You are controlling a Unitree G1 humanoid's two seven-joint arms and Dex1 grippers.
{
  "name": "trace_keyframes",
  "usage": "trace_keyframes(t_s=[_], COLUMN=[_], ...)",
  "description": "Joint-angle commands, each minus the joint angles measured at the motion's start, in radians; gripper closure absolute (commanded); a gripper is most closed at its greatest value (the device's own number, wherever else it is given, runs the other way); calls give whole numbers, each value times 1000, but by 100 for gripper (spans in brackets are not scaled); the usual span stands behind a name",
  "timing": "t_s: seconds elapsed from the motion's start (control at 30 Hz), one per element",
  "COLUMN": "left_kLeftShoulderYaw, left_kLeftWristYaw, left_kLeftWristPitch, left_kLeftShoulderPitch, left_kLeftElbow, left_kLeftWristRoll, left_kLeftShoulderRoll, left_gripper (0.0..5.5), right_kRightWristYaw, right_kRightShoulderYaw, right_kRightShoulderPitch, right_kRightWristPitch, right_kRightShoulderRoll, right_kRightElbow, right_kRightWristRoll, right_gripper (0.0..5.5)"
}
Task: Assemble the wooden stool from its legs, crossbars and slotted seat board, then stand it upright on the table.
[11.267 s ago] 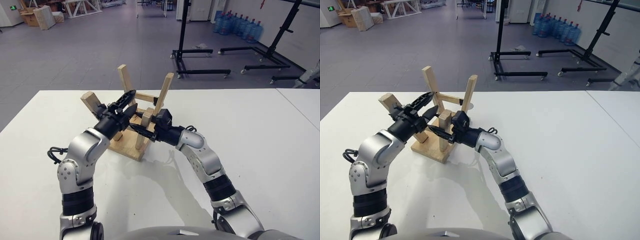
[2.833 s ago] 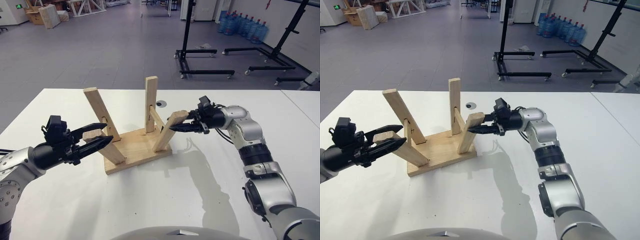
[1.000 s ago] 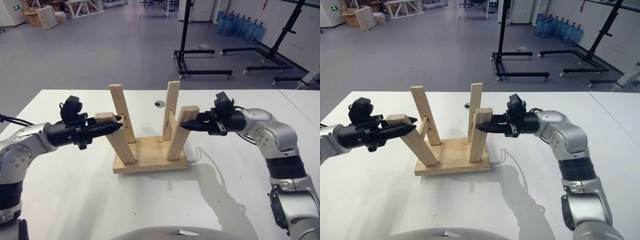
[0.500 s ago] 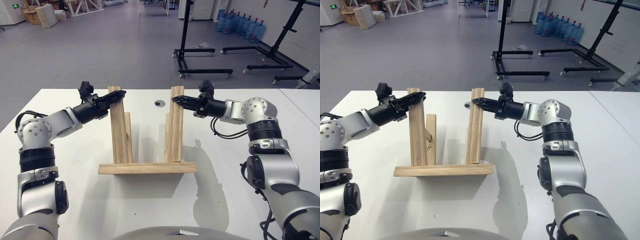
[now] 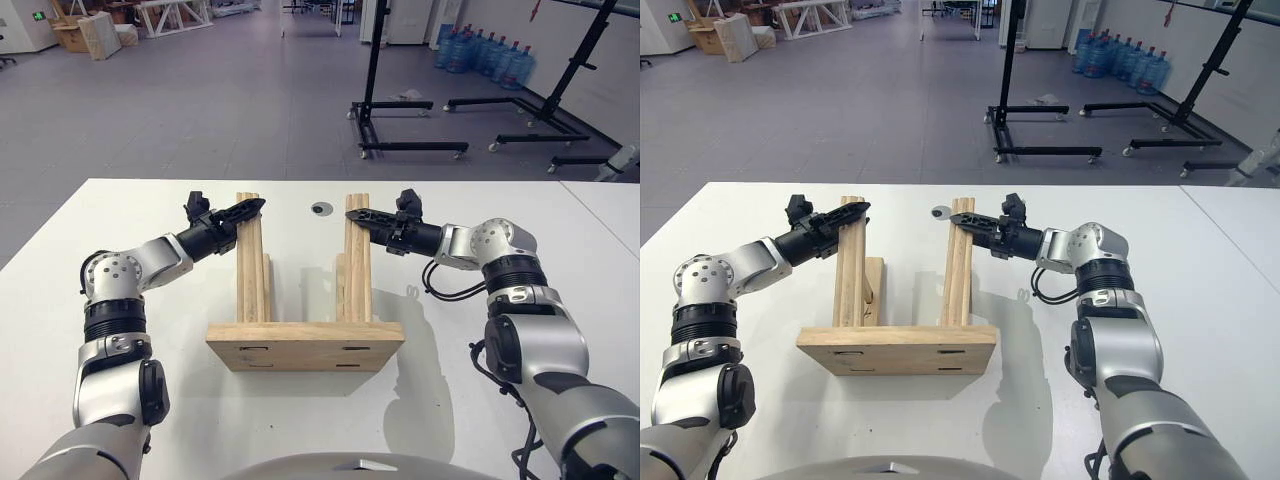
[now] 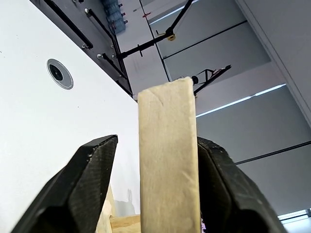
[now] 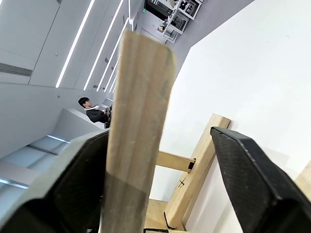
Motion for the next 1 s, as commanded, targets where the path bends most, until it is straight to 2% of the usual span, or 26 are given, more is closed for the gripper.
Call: trace_keyframes(t_s=[0.03, 0.27, 0.33, 0.43, 0.57, 0.63, 0.7, 0.73, 0.77, 0.8, 0.83, 0.9, 1.0], left_kLeftShoulderYaw=[75, 133, 100, 55, 105, 21, -65, -16, 100, 206, 297, 319, 89], left_kLeftWristYaw=[61, 60, 64, 47, -62, -272, -630, -838, -1062, -1217, -1302, -1341, -1202], left_kLeftWristPitch=[-2, -44, -135, -369, -600, -704, -907, -998, -1028, -1052, -998, -904, -923], left_kLeftShoulderPitch=[-80, -213, -245, -276, -302, -189, 200, 486, 792, 1063, 1240, 1310, 1139], left_kLeftElbow=[73, 143, 213, 390, 514, 389, 90, -50, -195, -299, -398, -519, -625], left_kLeftWristRoll=[8, 56, 165, 362, 459, 571, 703, 739, 749, 714, 666, 604, 650], left_kLeftShoulderRoll=[12, 15, 39, 102, 208, 317, 469, 543, 584, 609, 609, 589, 530], left_gripper=[291, 291, 291, 291, 291, 291, 291, 291, 291, 291, 291, 291, 291], right_kRightWristYaw=[-36, -63, -67, -69, -32, 47, 216, 336, 450, 549, 611, 645, 505], right_kRightShoulderYaw=[-90, -197, -195, -170, -143, -98, -71, -91, -136, -192, -243, -247, -30], right_kRightShoulderPitch=[-73, -172, -184, -180, -119, -17, 231, 421, 623, 814, 989, 1204, 1186], right_kRightWristPitch=[12, -18, -92, -273, -550, -685, -830, -880, -914, -920, -868, -806, -821], right_kRightShoulderRoll=[-41, -39, -67, -132, -212, -271, -374, -455, -537, -599, -620, -577, -439], right_kRightElbow=[42, 95, 110, 149, 169, 74, -161, -301, -417, -516, -659, -908, -1027], right_kRightWristRoll=[13, 24, -9, -97, -212, -278, -317, -319, -324, -324, -280, -213, -244], right_gripper=[165, 165, 165, 165, 165, 165, 165, 165, 165, 165, 165, 165, 165])
